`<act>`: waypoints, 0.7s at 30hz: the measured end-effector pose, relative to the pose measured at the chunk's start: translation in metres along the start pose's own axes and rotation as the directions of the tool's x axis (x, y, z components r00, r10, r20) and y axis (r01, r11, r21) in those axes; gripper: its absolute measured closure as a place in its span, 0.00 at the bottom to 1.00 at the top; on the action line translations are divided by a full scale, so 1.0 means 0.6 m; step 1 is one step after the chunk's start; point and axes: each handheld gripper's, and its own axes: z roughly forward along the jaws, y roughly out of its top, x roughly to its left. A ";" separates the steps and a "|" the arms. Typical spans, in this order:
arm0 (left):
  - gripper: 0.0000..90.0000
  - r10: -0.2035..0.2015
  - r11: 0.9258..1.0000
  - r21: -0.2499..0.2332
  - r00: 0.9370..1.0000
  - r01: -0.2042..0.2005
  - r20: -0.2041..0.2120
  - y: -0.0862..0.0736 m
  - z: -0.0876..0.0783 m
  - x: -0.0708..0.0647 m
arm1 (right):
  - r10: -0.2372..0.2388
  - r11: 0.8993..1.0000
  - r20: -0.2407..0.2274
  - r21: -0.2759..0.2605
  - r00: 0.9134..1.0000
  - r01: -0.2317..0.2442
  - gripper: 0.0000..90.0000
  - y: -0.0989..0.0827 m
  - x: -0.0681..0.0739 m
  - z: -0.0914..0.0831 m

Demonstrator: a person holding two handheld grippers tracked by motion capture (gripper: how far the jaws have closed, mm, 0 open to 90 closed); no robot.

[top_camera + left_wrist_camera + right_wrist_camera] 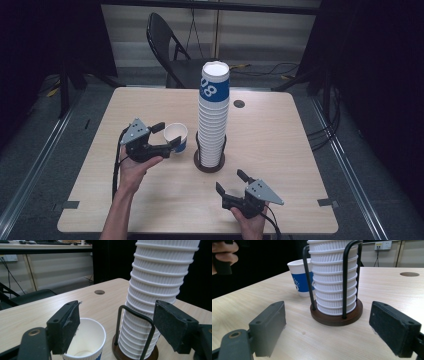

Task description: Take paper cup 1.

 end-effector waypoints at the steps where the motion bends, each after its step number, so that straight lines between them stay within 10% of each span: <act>1: 0.24 -0.005 1.000 -0.006 1.000 0.005 0.009 0.006 -0.002 -0.002 | -0.003 1.000 0.001 -0.001 1.000 0.003 0.15 0.000 0.001 0.000; 21: 0.18 0.054 0.997 -0.070 0.989 -0.045 0.136 0.123 0.005 -0.040 | -0.002 1.000 -0.004 -0.001 1.000 0.002 0.15 0.000 0.000 0.000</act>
